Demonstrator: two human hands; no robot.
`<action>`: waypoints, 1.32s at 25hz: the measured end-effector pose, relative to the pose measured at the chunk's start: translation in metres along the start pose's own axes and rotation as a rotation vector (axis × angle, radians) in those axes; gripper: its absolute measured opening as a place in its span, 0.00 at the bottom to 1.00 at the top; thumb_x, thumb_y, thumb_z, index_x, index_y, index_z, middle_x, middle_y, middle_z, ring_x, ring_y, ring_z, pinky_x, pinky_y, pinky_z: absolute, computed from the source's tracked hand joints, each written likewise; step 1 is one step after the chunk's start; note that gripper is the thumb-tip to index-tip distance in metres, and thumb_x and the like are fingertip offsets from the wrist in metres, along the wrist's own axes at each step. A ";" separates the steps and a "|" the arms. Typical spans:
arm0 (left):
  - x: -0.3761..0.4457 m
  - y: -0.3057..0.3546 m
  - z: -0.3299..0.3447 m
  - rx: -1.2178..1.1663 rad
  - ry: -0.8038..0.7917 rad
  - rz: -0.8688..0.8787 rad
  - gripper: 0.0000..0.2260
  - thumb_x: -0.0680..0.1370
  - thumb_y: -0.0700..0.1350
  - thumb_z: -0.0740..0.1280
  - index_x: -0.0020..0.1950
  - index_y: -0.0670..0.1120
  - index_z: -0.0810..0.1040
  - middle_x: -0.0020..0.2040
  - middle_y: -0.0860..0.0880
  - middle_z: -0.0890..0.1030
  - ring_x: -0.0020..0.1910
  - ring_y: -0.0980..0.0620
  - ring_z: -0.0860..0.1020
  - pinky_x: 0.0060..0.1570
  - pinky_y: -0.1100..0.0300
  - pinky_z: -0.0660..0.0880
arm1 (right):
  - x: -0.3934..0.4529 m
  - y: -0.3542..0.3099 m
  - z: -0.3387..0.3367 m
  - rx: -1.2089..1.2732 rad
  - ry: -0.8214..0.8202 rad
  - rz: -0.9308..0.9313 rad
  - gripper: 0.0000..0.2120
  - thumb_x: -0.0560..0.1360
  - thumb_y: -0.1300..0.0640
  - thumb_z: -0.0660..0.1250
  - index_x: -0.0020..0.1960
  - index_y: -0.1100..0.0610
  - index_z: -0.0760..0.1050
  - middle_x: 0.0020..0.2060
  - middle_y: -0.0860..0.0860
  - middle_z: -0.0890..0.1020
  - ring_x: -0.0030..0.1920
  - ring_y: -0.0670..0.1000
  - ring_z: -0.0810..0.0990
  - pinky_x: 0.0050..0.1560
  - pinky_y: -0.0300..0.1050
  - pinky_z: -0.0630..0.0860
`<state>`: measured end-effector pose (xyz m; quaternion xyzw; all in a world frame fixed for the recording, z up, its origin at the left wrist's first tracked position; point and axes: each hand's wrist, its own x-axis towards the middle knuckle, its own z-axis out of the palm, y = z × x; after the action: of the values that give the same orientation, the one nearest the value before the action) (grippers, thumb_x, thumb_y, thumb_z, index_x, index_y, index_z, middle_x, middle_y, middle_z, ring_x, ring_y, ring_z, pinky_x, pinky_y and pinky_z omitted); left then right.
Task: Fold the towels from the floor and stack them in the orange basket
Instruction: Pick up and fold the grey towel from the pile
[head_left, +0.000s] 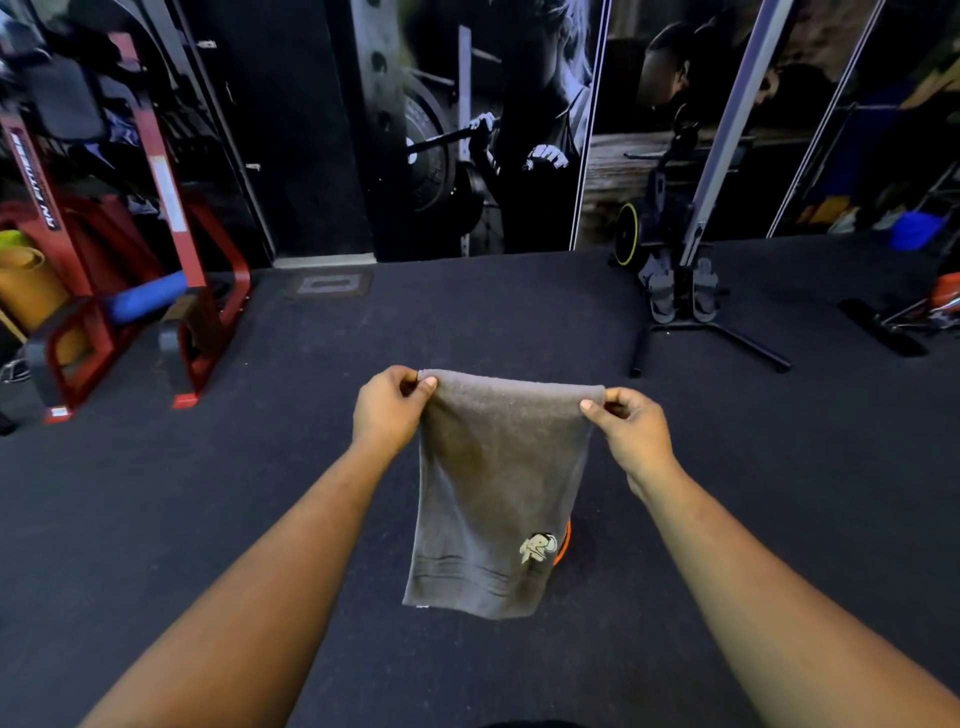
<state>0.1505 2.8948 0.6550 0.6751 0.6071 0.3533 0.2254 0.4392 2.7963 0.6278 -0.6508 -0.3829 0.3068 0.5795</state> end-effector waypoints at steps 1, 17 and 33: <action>-0.001 -0.001 0.001 -0.042 0.020 0.034 0.11 0.79 0.52 0.71 0.52 0.45 0.82 0.52 0.51 0.83 0.53 0.51 0.79 0.51 0.56 0.75 | 0.002 0.000 -0.001 -0.021 0.008 -0.024 0.05 0.75 0.58 0.76 0.45 0.58 0.82 0.40 0.49 0.84 0.41 0.43 0.80 0.44 0.37 0.76; -0.028 0.016 -0.013 -0.650 -0.391 -0.057 0.13 0.71 0.48 0.80 0.54 0.48 0.85 0.52 0.49 0.87 0.55 0.47 0.84 0.55 0.52 0.82 | 0.023 -0.110 0.002 0.575 -0.023 -0.215 0.11 0.77 0.61 0.73 0.46 0.53 0.70 0.36 0.47 0.73 0.36 0.45 0.73 0.42 0.41 0.75; -0.037 0.038 -0.003 -1.079 -0.408 -0.401 0.06 0.83 0.45 0.65 0.54 0.44 0.79 0.44 0.43 0.85 0.42 0.47 0.85 0.41 0.52 0.83 | -0.049 0.080 0.027 0.138 -0.450 0.400 0.41 0.58 0.19 0.68 0.64 0.39 0.72 0.65 0.46 0.78 0.67 0.49 0.76 0.67 0.64 0.74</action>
<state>0.1727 2.8522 0.6779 0.3924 0.4024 0.4253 0.7094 0.4029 2.7658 0.5428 -0.5879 -0.3442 0.5765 0.4512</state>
